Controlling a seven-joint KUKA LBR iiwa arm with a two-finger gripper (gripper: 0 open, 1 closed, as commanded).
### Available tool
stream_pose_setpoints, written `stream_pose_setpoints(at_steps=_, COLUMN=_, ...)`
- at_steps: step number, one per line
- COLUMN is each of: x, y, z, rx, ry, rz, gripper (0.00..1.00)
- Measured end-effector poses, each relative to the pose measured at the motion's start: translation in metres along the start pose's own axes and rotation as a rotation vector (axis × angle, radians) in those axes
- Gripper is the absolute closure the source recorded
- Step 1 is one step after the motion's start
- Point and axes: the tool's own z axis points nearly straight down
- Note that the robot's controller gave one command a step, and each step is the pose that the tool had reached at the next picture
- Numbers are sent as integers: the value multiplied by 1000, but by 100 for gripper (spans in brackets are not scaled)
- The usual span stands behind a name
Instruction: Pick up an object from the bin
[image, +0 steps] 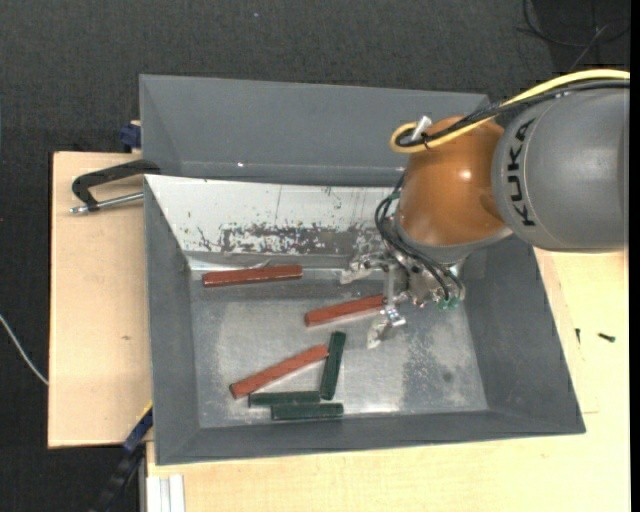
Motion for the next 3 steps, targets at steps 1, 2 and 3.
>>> stream_pose_setpoints(at_steps=1, x=-27, y=17, z=46, rx=5, ry=2, rz=-235, gripper=100)
stream_pose_setpoints(at_steps=2, x=-27, y=17, z=46, rx=4, ry=2, rz=-235, gripper=100)
stream_pose_setpoints(at_steps=3, x=-25, y=20, z=-86, rx=0, ry=-1, rz=-185, gripper=100)
